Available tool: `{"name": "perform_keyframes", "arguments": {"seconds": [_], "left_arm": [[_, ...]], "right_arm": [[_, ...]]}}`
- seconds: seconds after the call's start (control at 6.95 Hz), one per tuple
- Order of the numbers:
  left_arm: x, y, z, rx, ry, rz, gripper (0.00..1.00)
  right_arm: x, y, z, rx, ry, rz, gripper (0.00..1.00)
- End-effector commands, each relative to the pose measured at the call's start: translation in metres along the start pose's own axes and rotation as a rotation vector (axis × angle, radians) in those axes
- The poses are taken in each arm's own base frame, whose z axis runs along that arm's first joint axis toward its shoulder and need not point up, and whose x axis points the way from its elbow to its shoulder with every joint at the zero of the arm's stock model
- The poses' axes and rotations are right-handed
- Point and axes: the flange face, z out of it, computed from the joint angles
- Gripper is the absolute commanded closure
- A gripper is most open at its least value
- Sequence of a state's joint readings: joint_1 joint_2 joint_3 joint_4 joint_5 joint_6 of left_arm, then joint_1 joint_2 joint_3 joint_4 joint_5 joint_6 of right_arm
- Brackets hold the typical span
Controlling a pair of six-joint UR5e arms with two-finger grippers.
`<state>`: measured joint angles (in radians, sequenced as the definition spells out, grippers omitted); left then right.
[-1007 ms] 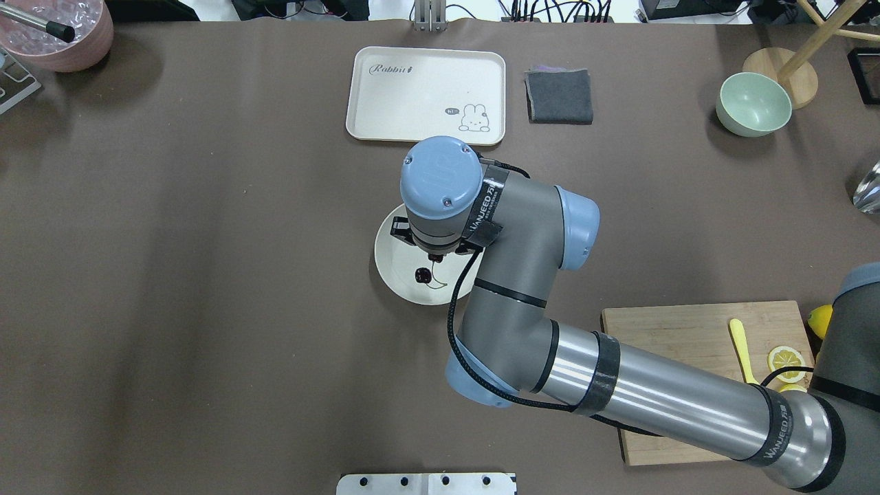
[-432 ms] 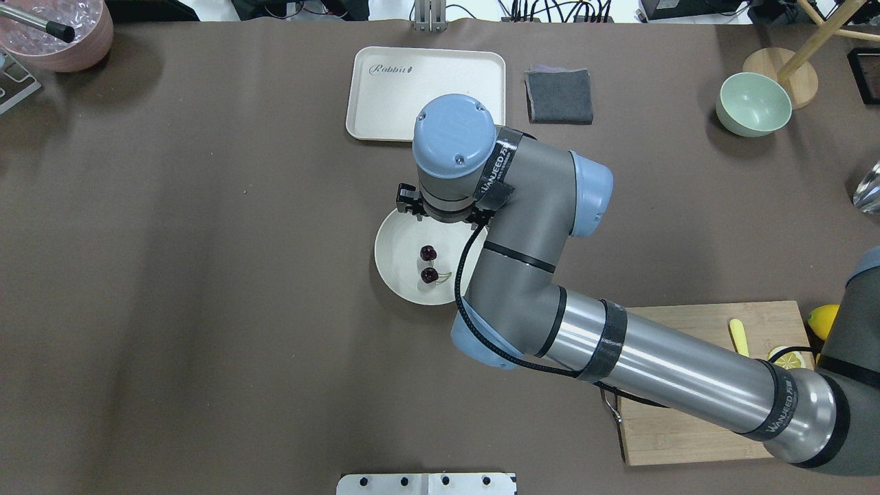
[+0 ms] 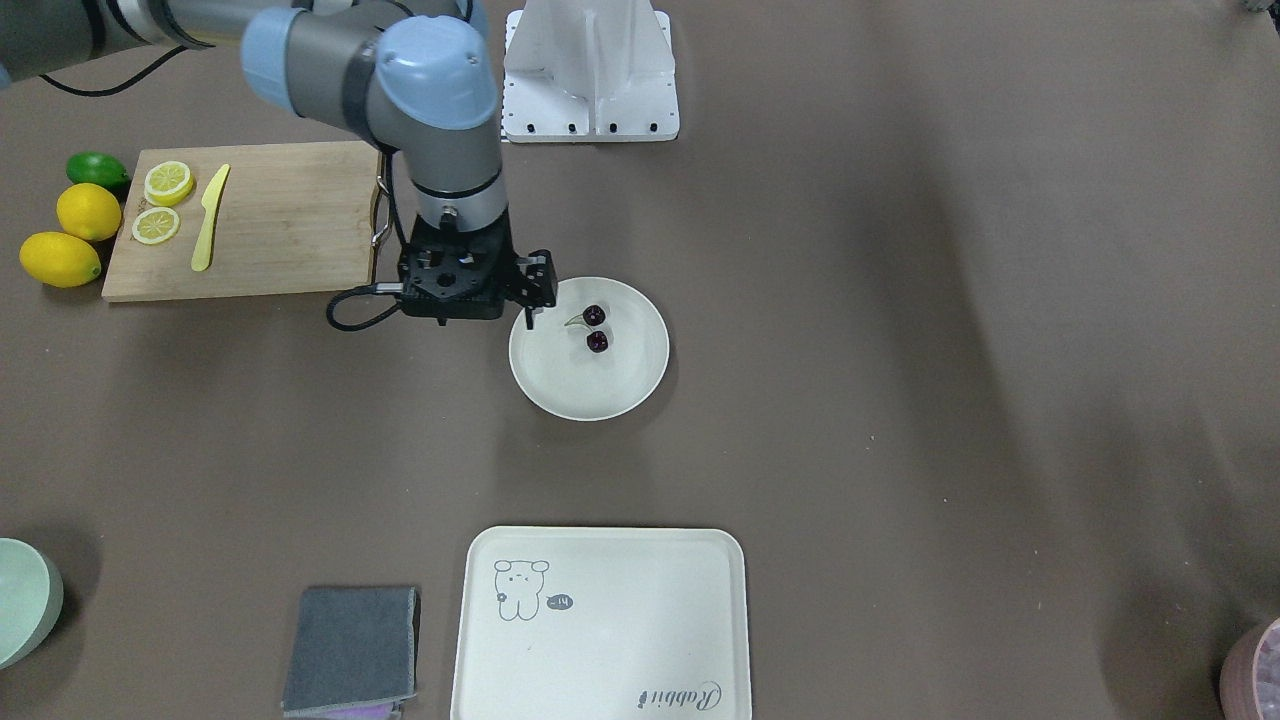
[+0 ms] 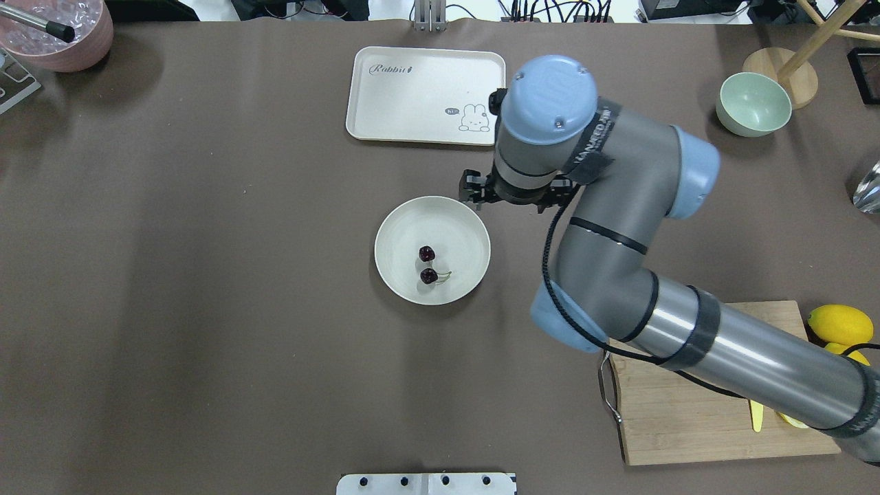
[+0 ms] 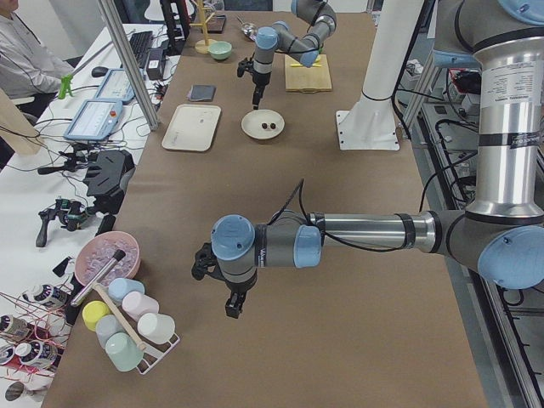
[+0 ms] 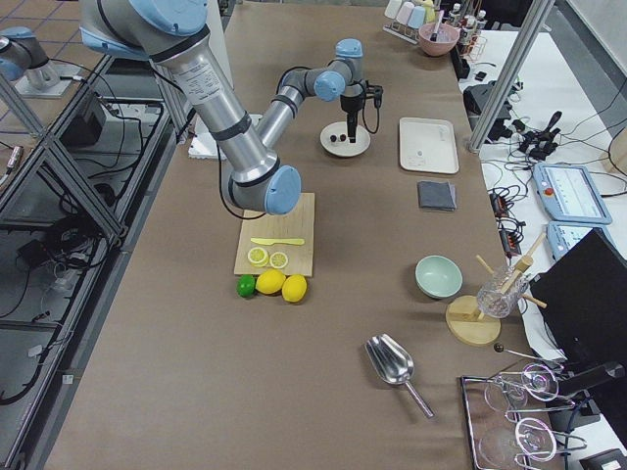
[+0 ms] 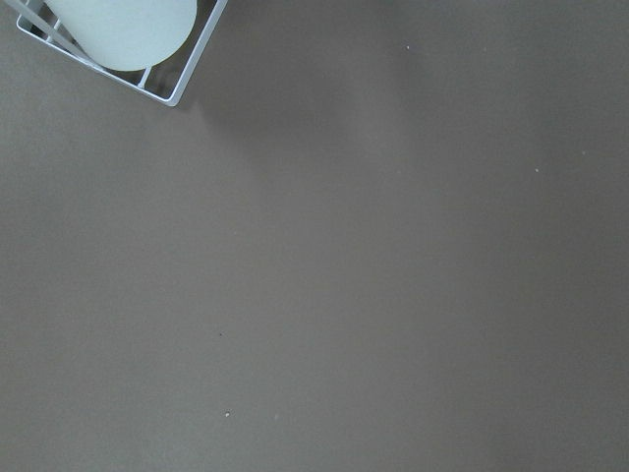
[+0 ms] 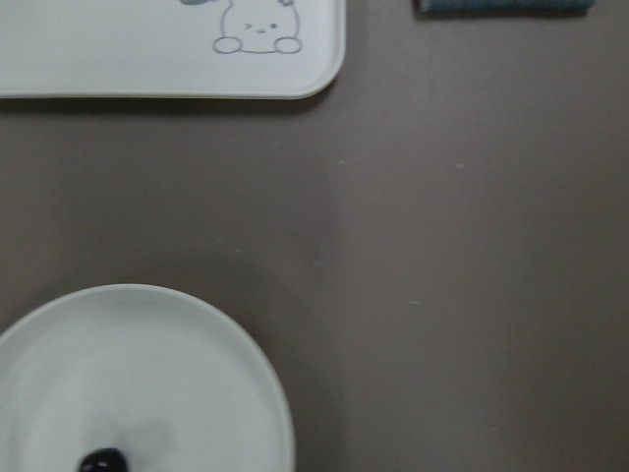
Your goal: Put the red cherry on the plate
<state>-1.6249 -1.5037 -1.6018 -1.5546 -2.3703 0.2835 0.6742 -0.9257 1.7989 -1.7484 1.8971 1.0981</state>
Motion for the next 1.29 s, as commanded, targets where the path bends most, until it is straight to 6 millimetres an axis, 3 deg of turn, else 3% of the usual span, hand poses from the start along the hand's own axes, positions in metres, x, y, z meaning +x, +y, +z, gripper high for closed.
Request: {"name": "perform_keyframes", "arguments": {"seconds": [0.0,0.14,0.43,0.58,0.72,0.86,1.01,1.15], "left_arm": [[0.017,-0.01,-0.012,0.004,-0.005,-0.203,0.02],[0.029,-0.012,-0.017,0.012,-0.006,-0.253,0.02],[0.036,-0.013,-0.004,-0.015,-0.002,-0.236,0.02],[0.036,-0.004,0.006,-0.03,0.004,-0.232,0.02],[0.037,-0.004,0.007,-0.031,0.004,-0.23,0.02],[0.038,-0.005,0.008,-0.033,0.005,-0.228,0.02],[0.038,-0.005,0.008,-0.033,0.005,-0.228,0.02],[0.038,-0.005,0.008,-0.033,0.005,-0.226,0.02]], "right_arm": [[0.133,-0.03,-0.057,-0.02,-0.002,-0.103,0.0],[0.21,-0.034,-0.053,-0.045,0.039,-0.165,0.0],[0.381,-0.044,-0.059,-0.111,0.087,-0.34,0.0],[0.469,-0.033,-0.057,-0.152,0.113,-0.435,0.0],[0.538,-0.014,-0.051,-0.203,0.122,-0.432,0.0],[0.595,0.018,-0.041,-0.246,0.133,-0.334,0.0],[0.639,0.037,-0.029,-0.285,0.143,-0.237,0.0],[0.665,0.039,-0.014,-0.312,0.148,-0.193,0.0]]}}
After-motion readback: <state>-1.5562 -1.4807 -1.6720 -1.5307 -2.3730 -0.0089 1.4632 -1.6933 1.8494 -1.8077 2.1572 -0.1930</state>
